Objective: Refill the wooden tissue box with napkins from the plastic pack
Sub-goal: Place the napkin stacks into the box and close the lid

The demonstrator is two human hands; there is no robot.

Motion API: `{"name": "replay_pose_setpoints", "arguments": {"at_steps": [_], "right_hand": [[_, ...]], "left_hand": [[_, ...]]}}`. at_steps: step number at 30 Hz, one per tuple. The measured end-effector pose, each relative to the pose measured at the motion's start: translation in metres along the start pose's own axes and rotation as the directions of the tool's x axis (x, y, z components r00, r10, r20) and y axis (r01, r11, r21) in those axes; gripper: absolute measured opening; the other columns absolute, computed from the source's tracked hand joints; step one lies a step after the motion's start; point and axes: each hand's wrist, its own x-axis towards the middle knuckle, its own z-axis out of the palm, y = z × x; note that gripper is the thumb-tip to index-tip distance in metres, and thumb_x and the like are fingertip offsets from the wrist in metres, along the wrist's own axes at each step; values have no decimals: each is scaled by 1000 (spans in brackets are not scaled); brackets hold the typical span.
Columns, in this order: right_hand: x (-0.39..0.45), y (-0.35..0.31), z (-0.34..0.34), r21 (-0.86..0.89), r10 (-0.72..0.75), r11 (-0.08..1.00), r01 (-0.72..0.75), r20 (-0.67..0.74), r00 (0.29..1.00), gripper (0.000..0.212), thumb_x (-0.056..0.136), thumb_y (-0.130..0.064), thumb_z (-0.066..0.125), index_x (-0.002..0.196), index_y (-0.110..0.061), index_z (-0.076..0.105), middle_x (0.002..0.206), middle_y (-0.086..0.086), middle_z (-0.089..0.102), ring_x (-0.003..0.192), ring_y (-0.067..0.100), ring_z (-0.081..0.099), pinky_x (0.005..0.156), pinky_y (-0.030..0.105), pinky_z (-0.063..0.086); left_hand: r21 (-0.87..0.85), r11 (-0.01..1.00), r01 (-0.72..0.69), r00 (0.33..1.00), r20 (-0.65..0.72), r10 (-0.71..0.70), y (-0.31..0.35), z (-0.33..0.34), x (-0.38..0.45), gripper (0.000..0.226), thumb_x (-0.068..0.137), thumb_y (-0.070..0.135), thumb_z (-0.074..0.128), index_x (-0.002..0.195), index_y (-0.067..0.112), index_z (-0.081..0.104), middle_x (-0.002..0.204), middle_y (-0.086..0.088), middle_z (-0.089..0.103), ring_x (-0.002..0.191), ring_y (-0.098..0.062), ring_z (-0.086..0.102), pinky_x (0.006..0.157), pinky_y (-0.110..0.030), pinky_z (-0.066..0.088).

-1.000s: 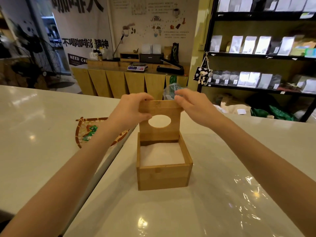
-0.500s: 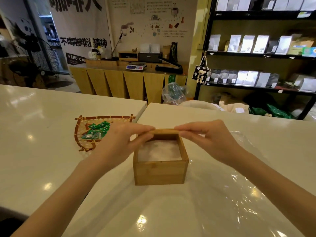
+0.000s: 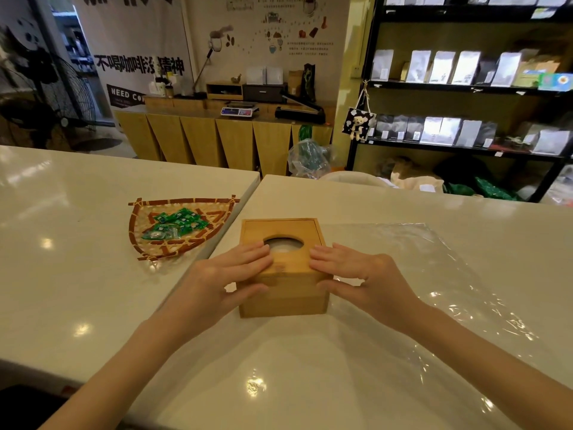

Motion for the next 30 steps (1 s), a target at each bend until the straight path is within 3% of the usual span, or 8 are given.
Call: {"name": "replay_pose_setpoints", "arguments": {"at_steps": [10, 13, 16, 18, 20, 23, 27, 30], "right_hand": [[-4, 0, 8, -61, -56, 997, 51, -88, 995, 36, 75, -10, 70, 110, -5, 66, 117, -5, 59, 119, 2, 50, 106, 20, 37], [-4, -2, 8, -74, -50, 996, 44, -77, 996, 36, 75, -11, 69, 111, -5, 66, 117, -2, 62, 119, 4, 50, 105, 21, 39], [-2, -8, 2, -72, -22, 997, 20, -28, 999, 37, 78, -16, 68, 114, -7, 65, 118, 0, 64, 119, 2, 50, 106, 17, 36], [1, -17, -12, -36, 28, 999, -29, -36, 999, 38, 81, -18, 66, 118, -12, 63, 117, -11, 60, 115, -12, 48, 101, 5, 33], [5, -31, -32, -14, 74, 997, -75, -82, 994, 37, 82, -19, 65, 119, -21, 61, 114, -20, 59, 108, -21, 48, 94, 0, 33], [16, -57, -72, 22, 92, 996, -89, -208, 974, 32, 82, -24, 65, 112, -31, 59, 101, -25, 64, 102, -11, 59, 91, 5, 41], [30, -98, -130, 97, 7, 995, 33, -379, 925, 23, 81, -21, 67, 100, -31, 63, 87, -16, 74, 89, 6, 69, 84, 17, 52], [34, -121, -161, 19, -88, 994, 108, -457, 885, 16, 78, -21, 68, 92, -30, 65, 81, -24, 72, 82, 7, 71, 78, 15, 53]], "left_hand": [[-81, 996, 39, 999, 1, -39, -7, -5, 6, 50, 74, 40, 66, 119, 22, 54, 124, 6, 58, 123, 18, 36, 107, -14, 32], [-72, 994, 78, 997, 25, -76, -2, -9, 8, 48, 71, 33, 63, 117, 26, 52, 123, 9, 57, 124, 11, 37, 106, -22, 36], [10, 992, 125, 986, 109, -125, 9, -22, 16, 55, 69, 57, 58, 117, 30, 53, 119, 18, 55, 118, 3, 50, 99, -27, 47], [75, 991, 107, 977, 177, -119, 20, -33, 29, 75, 60, 79, 44, 116, 32, 59, 113, 24, 55, 109, 3, 53, 89, -14, 45], [119, 988, 102, 965, 227, -127, 34, -43, 48, 64, 66, 68, 52, 118, 31, 60, 108, 25, 53, 102, 6, 50, 78, -3, 38], [135, 984, 119, 935, 317, -157, 54, -61, 84, 44, 77, 44, 61, 119, 30, 58, 107, 20, 57, 90, 6, 52, 72, -5, 39], [141, 988, 64, 882, 456, -122, 77, -92, 128, 37, 80, 39, 59, 115, 28, 60, 109, 12, 67, 95, 3, 60, 83, -15, 49], [99, 994, 52, 888, 451, -91, 86, -105, 150, 32, 82, 35, 59, 113, 27, 61, 108, 8, 69, 97, -2, 63, 85, -18, 49]]}}
